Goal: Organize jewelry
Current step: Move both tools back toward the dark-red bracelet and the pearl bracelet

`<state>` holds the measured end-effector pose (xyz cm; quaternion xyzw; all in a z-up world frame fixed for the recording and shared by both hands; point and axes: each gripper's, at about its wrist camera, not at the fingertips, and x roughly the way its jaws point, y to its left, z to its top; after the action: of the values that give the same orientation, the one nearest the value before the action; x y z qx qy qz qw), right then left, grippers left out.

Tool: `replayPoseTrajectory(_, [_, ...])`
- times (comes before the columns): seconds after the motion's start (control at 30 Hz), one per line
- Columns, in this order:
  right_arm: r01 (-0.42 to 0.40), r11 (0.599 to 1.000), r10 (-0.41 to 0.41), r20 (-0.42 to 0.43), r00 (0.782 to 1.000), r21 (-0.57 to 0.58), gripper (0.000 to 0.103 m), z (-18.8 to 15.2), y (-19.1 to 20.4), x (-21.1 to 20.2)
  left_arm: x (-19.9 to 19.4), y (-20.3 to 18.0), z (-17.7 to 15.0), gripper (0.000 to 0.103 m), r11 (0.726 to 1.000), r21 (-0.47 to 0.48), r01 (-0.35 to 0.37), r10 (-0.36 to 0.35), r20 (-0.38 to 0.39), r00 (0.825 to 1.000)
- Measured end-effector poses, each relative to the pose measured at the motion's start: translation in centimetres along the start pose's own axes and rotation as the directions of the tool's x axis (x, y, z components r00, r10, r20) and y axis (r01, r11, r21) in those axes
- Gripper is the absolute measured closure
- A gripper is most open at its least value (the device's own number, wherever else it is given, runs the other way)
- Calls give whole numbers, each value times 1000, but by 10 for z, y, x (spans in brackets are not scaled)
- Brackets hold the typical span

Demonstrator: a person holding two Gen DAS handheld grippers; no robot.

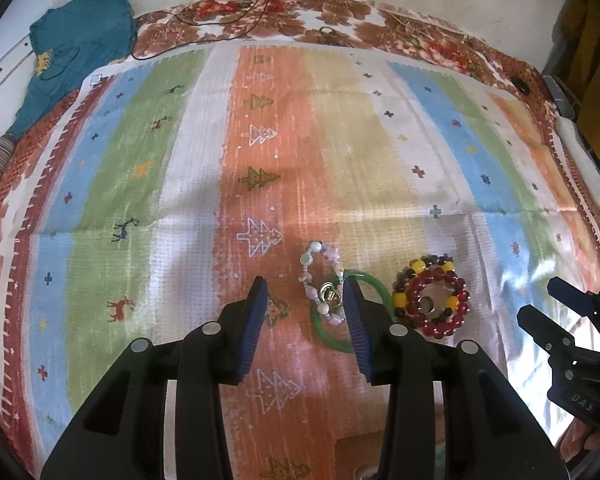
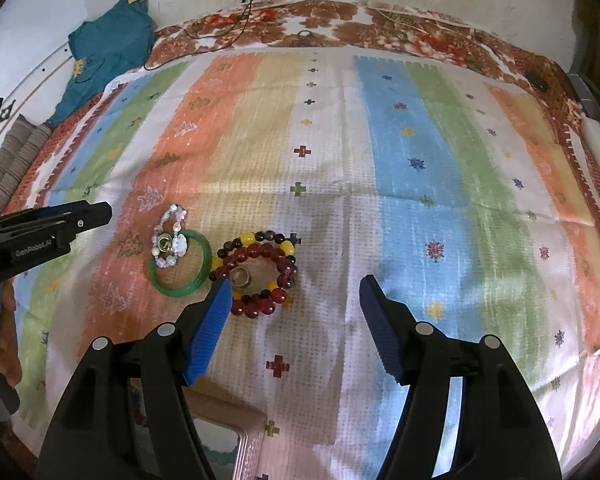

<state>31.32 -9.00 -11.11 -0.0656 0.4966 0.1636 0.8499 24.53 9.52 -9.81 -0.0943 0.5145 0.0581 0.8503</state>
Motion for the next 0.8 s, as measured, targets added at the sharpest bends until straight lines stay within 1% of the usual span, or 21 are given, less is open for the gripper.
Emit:
replayPoseTrajectory(0.33, [1,1000,0,-24,1000,26,37,6,-6,16,17,3,9,63,1000,-1,-7,7,-18,1000])
replayPoseTrajectory(0.5, [2,1000,-1,-45,999,26,37,8,-8,25,32,9,11,62,1000,-12,-13,13,-45,999])
replayPoseTrajectory(0.6, [2,1000,0,-53,999,24,37,9,-7,30,41,12,13,63,1000,-21,-4,2,-61,998])
replayPoseTrajectory(0.8, [-6,1000,9,-79,997,30,37,10,-7,41,54,14,15,62,1000,-13,0,-1,-83,997])
